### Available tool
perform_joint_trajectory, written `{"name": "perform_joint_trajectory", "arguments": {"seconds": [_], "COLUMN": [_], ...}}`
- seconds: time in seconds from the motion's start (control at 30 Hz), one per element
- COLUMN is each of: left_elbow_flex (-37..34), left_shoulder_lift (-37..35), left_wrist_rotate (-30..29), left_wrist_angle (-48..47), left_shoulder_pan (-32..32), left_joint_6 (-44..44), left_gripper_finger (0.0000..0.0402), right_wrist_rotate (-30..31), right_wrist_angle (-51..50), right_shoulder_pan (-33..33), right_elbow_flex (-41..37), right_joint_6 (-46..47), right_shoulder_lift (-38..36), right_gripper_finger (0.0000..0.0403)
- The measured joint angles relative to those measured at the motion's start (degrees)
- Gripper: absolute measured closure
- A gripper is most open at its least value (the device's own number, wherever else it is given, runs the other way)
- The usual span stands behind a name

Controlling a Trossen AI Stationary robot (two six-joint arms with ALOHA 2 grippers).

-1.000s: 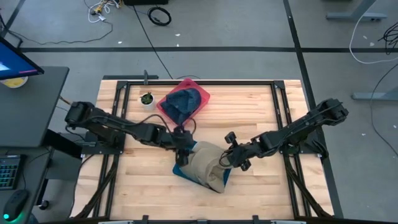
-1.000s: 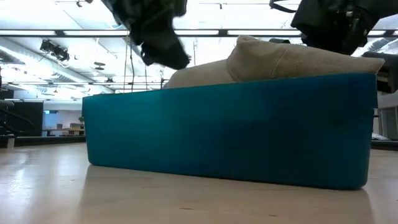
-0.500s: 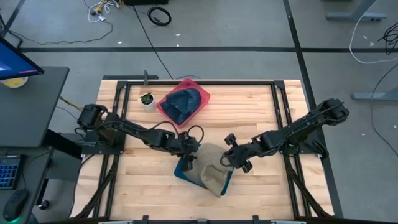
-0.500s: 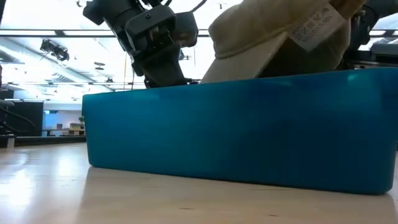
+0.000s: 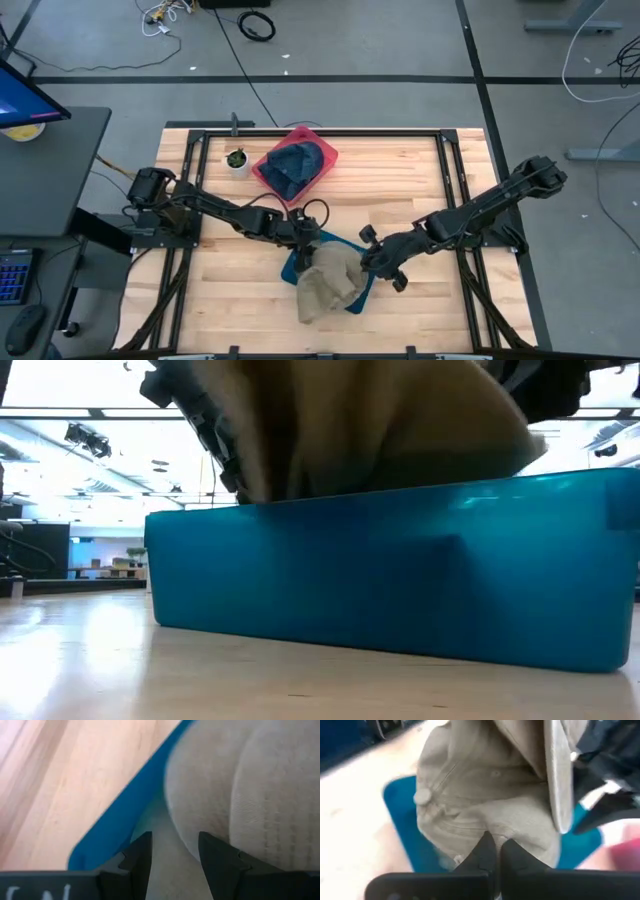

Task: Pick & Place hat
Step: Put the brown cap into the blue bin

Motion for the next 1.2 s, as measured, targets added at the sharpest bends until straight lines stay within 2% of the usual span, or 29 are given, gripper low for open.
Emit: {"name": "perform_joint_trajectory", "arguments": {"seconds": [0.2,0.47,0.67,0.87,1.03,1.2], "left_elbow_flex": [-0.02,-0.02,-0.02,0.02,0.07,0.09], "left_shoulder_lift": [0.04,0.04,-0.66,-3.83,-9.22,-13.47], "left_wrist_rotate": [-0.59,-1.58,-1.36,-1.12,-1.04,-0.81], "left_wrist_angle": [-0.07,0.92,0.65,-0.20,-3.01,-1.19], "left_shoulder_pan": [0.11,0.07,0.04,0.31,0.37,-1.31], "left_joint_6": [-0.95,-1.64,-1.42,-1.69,-0.94,-0.79], "left_gripper_finger": [0.0237,0.0237,0.0237,0.0248,0.0280,0.0313], "right_wrist_rotate": [-4.31,-1.59,-1.41,-1.20,1.65,1.84], "right_wrist_angle": [-0.16,0.09,-0.66,-3.42,-5.62,-6.89], "right_shoulder_pan": [-0.16,-1.40,-2.46,-2.50,-2.48,-2.48], "right_elbow_flex": [-0.54,-0.83,-0.81,-0.81,-0.79,-0.70], "right_joint_6": [4.86,4.85,8.84,12.02,15.69,15.74], "right_shoulder_lift": [3.73,12.00,13.09,10.83,9.88,6.99], "right_gripper_finger": [0.0403,0.0396,0.0391,0.0344,0.0290,0.0244]}}
